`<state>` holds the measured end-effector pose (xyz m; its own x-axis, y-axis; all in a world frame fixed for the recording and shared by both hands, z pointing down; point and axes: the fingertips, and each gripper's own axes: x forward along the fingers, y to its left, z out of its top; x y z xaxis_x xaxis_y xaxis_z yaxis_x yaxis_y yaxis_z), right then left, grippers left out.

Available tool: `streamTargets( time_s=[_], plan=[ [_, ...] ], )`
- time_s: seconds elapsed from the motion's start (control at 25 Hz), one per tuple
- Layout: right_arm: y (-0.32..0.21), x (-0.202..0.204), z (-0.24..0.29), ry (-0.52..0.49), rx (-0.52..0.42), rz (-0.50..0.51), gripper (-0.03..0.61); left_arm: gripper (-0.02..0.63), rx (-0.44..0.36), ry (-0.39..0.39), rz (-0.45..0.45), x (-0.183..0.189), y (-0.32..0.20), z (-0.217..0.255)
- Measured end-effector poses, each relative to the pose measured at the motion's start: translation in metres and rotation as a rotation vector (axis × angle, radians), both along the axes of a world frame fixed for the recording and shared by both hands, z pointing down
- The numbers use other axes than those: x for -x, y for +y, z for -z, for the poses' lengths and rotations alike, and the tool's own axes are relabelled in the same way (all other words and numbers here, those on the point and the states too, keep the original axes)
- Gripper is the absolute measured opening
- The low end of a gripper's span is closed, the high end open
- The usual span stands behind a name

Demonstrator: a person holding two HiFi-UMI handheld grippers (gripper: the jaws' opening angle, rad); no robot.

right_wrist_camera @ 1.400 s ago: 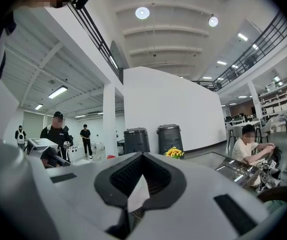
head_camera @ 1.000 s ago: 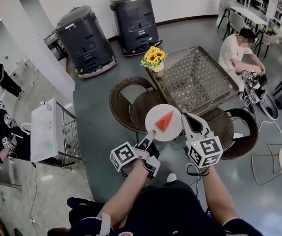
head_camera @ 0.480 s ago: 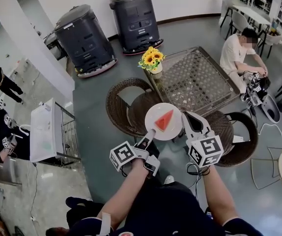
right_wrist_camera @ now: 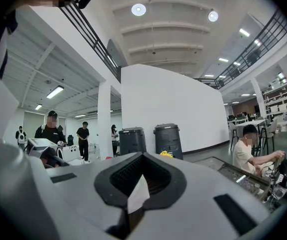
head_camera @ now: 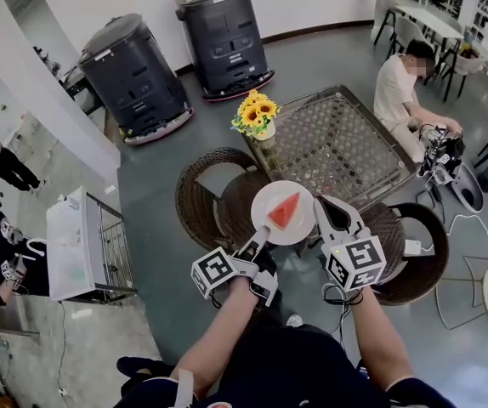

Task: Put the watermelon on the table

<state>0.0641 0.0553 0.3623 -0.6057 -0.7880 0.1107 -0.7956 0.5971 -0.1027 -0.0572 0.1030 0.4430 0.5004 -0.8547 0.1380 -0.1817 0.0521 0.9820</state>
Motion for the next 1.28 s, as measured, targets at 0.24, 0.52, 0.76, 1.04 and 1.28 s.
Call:
streamTargets(
  time_s=[0.24, 0.52, 0.76, 1.04, 1.28],
  plan=[
    [-0.050, 0.008, -0.007, 0.010, 0.014, -0.020, 0.003, 0.014, 0.007, 0.003, -0.021, 0.009, -0.051, -0.007],
    [-0.103, 0.023, -0.010, 0.027, 0.031, -0.056, 0.003, 0.014, 0.019, 0.004, -0.063, 0.025, -0.103, -0.014],
    [-0.143, 0.038, -0.015, 0.052, 0.047, -0.096, 0.003, 0.014, 0.039, 0.017, -0.105, 0.040, -0.142, -0.026],
    [-0.173, 0.051, -0.020, 0.069, 0.070, -0.138, 0.003, 0.014, 0.047, 0.003, -0.158, 0.052, -0.177, -0.038],
    [-0.182, 0.054, -0.024, 0.086, 0.084, -0.159, 0.003, 0.014, 0.068, 0.011, -0.186, 0.054, -0.189, -0.046]
  ],
)
